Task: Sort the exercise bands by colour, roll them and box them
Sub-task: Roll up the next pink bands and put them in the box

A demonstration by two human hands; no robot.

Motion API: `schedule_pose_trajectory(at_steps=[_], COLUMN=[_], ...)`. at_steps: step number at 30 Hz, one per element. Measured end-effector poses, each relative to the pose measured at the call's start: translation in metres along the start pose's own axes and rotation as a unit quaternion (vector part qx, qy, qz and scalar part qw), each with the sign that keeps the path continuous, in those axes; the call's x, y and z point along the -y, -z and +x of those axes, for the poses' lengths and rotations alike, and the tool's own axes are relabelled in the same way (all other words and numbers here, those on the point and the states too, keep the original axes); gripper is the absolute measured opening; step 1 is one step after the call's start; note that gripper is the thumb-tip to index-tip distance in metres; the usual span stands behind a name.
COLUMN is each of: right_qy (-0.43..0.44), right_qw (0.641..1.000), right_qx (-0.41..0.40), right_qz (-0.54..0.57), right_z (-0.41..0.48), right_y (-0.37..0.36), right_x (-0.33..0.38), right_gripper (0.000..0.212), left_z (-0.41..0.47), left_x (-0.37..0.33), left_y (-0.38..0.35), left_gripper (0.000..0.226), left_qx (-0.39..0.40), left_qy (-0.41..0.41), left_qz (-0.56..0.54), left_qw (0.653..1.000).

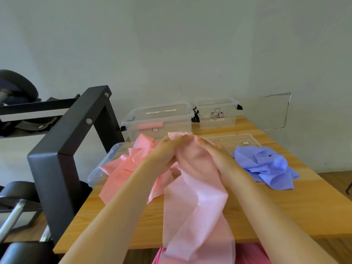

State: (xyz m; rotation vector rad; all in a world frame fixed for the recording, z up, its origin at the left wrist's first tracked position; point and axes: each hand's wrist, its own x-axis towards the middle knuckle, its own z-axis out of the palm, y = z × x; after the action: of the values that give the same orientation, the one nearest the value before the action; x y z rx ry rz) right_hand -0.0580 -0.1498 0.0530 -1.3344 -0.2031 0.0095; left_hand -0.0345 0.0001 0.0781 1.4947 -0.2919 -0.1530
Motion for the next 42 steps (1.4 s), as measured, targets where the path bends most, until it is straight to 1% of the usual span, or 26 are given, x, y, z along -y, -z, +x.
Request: schedule_pose_trajectory(at_steps=[1, 3, 4, 6, 8, 9, 10, 12, 14, 15, 16, 19, 20, 22, 24, 25, 27, 29, 30, 31, 33, 34, 35, 38, 40, 42], right_qy=[0.006, 0.01, 0.002, -0.025, -0.048, -0.06, -0.07, -0.079, -0.089, -0.092, -0.093, -0.077, -0.077, -0.087, -0.089, -0.084, -0.063, -0.014, 0.009, 0.03, 0.057, 0.068, 0.078, 0.073, 0.036, -0.026], right_qw=[1.0, 0.999, 0.998, 0.997, 0.993, 0.991, 0.989, 0.989, 0.989, 0.99, 0.989, 0.987, 0.986, 0.985, 0.983, 0.984, 0.991, 0.996, 0.996, 0.996, 0.995, 0.995, 0.995, 0.995, 0.99, 0.976], right_qx=[-0.012, -0.047, -0.064, -0.069, -0.043, -0.025, -0.008, 0.011, 0.018, 0.023, 0.029, 0.064, 0.076, 0.094, 0.107, 0.107, 0.085, 0.056, 0.048, 0.04, 0.026, 0.021, 0.013, -0.023, -0.057, -0.085], right_qz=[-0.016, -0.024, -0.011, 0.04, 0.098, 0.119, 0.131, 0.127, 0.113, 0.109, 0.11, 0.124, 0.126, 0.119, 0.117, 0.115, 0.082, 0.062, 0.069, 0.076, 0.078, 0.072, 0.06, 0.063, 0.12, 0.2], right_z=[0.001, 0.002, 0.002, -0.001, -0.004, -0.006, -0.007, -0.007, -0.006, -0.006, -0.006, -0.008, -0.01, -0.012, -0.013, -0.012, -0.008, -0.003, 0.0, 0.002, 0.004, 0.003, 0.004, 0.004, 0.004, 0.003], right_y=[-0.001, 0.001, 0.003, 0.007, 0.008, 0.009, 0.008, 0.008, 0.009, 0.01, 0.011, 0.014, 0.015, 0.017, 0.018, 0.017, 0.012, 0.006, 0.003, 0.001, -0.001, -0.002, -0.001, 0.002, 0.007, 0.013], right_x=[-0.002, -0.005, -0.008, -0.009, -0.01, -0.01, -0.01, -0.011, -0.011, -0.01, -0.009, -0.008, -0.007, -0.009, -0.01, -0.009, -0.005, 0.001, 0.005, 0.008, 0.013, 0.015, 0.014, 0.006, 0.0, -0.006], right_gripper=[0.038, 0.027, 0.024, 0.023, 0.028, 0.035, 0.045, 0.06, 0.071, 0.071, 0.063, 0.024, 0.019, 0.029, 0.041, 0.042, 0.049, 0.069, 0.072, 0.063, 0.029, 0.018, 0.016, 0.023, 0.017, 0.013], left_z=[-0.002, -0.008, -0.01, -0.014, -0.015, -0.016, -0.018, -0.019, -0.02, -0.019, -0.017, -0.012, -0.009, -0.004, 0.001, 0.004, 0.007, 0.008, 0.007, 0.006, 0.005, 0.005, 0.003, -0.005, -0.009, -0.012], left_x=[0.006, 0.014, 0.018, 0.026, 0.036, 0.039, 0.04, 0.043, 0.044, 0.045, 0.044, 0.039, 0.037, 0.029, 0.013, 0.005, -0.014, -0.034, -0.043, -0.049, -0.05, -0.045, -0.038, -0.015, 0.0, 0.014], left_y=[0.001, 0.002, 0.004, 0.01, 0.017, 0.019, 0.02, 0.022, 0.023, 0.023, 0.023, 0.017, 0.015, 0.011, 0.007, 0.006, 0.004, -0.002, -0.005, -0.009, -0.012, -0.011, -0.011, -0.006, 0.0, 0.005], left_gripper=[0.017, 0.024, 0.025, 0.028, 0.044, 0.05, 0.048, 0.053, 0.057, 0.054, 0.051, 0.055, 0.047, 0.027, 0.02, 0.016, 0.011, 0.011, 0.012, 0.013, 0.016, 0.016, 0.015, 0.024, 0.021, 0.025], left_qx=[-0.002, -0.013, -0.024, -0.042, -0.05, -0.061, -0.063, -0.045, -0.032, -0.028, -0.025, -0.021, -0.025, -0.034, -0.041, -0.043, -0.034, 0.003, 0.018, 0.023, 0.011, 0.003, 0.003, 0.026, 0.005, -0.032], left_qy=[0.007, 0.028, 0.043, 0.073, 0.092, 0.107, 0.131, 0.192, 0.213, 0.21, 0.199, 0.178, 0.158, 0.108, 0.056, 0.028, -0.028, -0.073, -0.087, -0.097, -0.107, -0.102, -0.09, -0.049, -0.029, -0.006], left_qz=[0.01, -0.013, -0.038, -0.097, -0.161, -0.187, -0.217, -0.282, -0.322, -0.329, -0.332, -0.314, -0.298, -0.259, -0.205, -0.176, -0.098, 0.002, 0.047, 0.092, 0.163, 0.179, 0.17, 0.059, 0.038, 0.019], left_qw=[1.0, 0.999, 0.998, 0.992, 0.981, 0.975, 0.965, 0.939, 0.922, 0.92, 0.922, 0.932, 0.941, 0.959, 0.976, 0.983, 0.994, 0.997, 0.995, 0.991, 0.981, 0.979, 0.981, 0.997, 0.999, 0.999])
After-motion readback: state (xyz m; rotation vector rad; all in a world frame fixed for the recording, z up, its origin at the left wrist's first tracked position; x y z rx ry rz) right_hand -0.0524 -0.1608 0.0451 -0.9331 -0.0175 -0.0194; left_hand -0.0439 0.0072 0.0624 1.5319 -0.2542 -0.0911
